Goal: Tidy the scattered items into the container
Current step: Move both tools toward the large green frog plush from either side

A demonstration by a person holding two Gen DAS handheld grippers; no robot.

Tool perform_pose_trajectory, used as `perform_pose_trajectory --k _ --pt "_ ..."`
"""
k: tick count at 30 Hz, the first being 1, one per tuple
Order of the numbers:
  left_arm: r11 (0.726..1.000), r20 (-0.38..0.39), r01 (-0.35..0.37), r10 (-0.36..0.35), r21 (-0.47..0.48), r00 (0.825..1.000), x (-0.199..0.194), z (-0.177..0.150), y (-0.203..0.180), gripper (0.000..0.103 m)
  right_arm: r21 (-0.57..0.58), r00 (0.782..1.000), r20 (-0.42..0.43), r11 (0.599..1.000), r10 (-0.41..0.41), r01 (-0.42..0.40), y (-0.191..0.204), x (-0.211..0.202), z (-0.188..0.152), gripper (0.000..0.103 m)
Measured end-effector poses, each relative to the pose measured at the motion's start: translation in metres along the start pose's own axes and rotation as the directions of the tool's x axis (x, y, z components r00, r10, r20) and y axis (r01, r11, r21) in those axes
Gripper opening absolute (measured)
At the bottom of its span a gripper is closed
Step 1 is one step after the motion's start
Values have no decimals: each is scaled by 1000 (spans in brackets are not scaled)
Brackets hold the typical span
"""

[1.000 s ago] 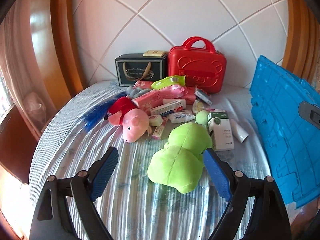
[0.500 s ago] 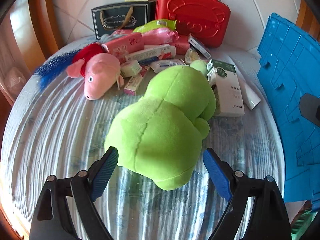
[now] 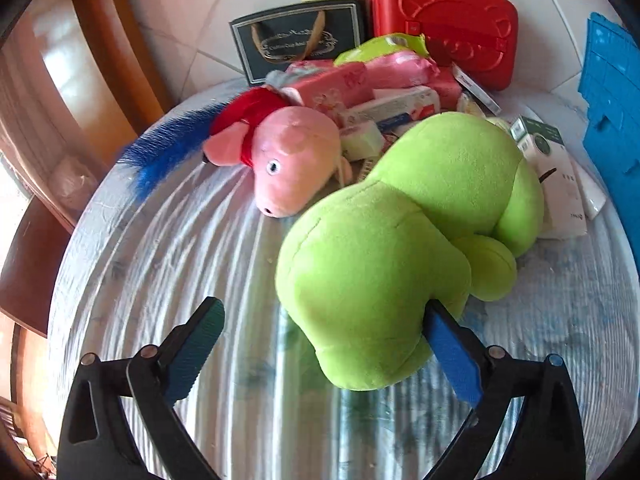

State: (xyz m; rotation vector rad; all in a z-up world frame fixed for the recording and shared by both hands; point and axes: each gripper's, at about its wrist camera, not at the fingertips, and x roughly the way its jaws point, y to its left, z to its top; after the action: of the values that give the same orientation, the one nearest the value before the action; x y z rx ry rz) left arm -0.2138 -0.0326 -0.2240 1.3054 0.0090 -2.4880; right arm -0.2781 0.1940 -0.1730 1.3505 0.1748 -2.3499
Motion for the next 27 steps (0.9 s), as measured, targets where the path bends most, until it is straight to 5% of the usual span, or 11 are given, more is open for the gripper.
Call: perform_pose_trajectory --k 10,16,22,27 --pt "996 -61 42 -46 -76 997 0 -3 -11 101 -61 999 -8 997 46 -46 14 26 13 102" --pt "982 -81 125 -137 -143 987 -2 -18 -48 100 -108 998 -24 993 50 -53 6 33 16 89" --pt "997 -88 24 -31 -79 996 19 -24 -65 101 -144 996 -57 987 68 -76 2 55 17 89" --pt "987 -97 84 -98 -137 990 33 -24 -50 101 -175 993 -75 979 97 -109 6 85 19 89"
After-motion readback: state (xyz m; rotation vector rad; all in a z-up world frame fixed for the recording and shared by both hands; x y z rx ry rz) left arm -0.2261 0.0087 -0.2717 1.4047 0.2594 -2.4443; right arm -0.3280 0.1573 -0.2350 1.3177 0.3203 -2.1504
